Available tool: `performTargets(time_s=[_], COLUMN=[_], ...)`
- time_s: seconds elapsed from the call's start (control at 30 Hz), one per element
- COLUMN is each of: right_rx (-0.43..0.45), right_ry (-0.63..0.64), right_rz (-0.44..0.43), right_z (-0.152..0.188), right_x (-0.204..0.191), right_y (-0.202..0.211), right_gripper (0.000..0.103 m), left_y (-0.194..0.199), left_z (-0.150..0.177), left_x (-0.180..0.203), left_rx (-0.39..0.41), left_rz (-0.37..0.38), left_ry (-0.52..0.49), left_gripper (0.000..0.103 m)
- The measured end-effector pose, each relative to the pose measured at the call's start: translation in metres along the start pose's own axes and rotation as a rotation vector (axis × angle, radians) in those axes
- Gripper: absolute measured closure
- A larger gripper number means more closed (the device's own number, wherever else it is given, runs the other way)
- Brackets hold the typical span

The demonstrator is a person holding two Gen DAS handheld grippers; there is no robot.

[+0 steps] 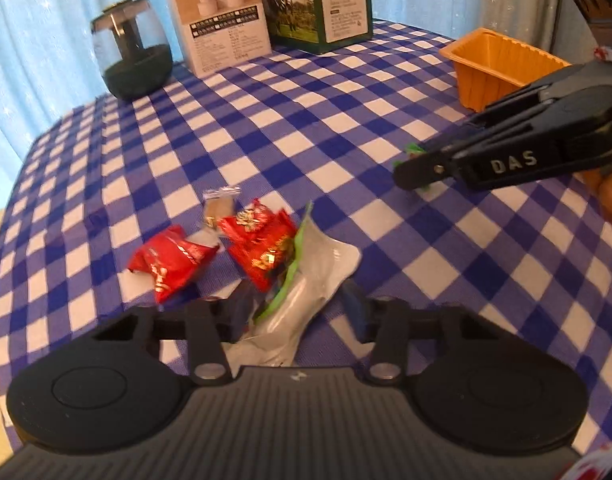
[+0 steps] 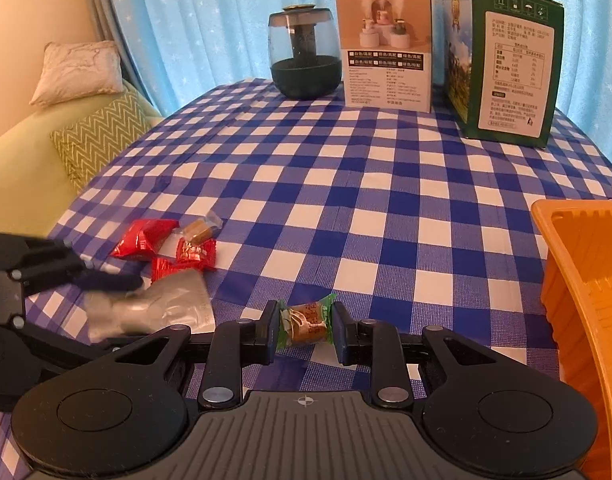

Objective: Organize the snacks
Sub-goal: 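Grasp the white-green wrapper with the left tool while the right tool holds its candy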

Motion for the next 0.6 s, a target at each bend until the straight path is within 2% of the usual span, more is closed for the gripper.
performTargets(time_s=[0.13,0.27,0.47,0.6], right_rx=[0.007,0.011,0.02,0.036], right_ry=[-0.005,-0.011,-0.022,-0.021], right_rz=[0.0,0.002,0.001,0.0], right_z=[-0.002,-0.001,0.0,0.0], right_x=[-0.001,-0.001,-0.002,-0.001], right_y=[0.001,0.003,0.009,0.021], right_gripper=[0.075,0.075,0.075,0.075], left_y=[0.0,0.001,0.008,0.016], left_z=[0.0,-0.001,0.002,0.003], left_x=[0.004,0.001,-0.005,-0.001], left_rx=[-0.012,-0.029,-0.038,-0.028], left_rz=[-0.02,-0.029,-0.019,-0.016], left_ry=[0.013,0.064,0.203,0.257], left_gripper=[0.065,0.078,0.079,0.079])
Point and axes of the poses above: each gripper's, at about its wrist camera, not at the fingertips, and y roughly against the way its jaws point, x to its right, z to its underside, the point moved 7 cm from there along -y, roughly the way its jaws point, and after that the axes turned 13 degrees about y, right-handed, at the moved point
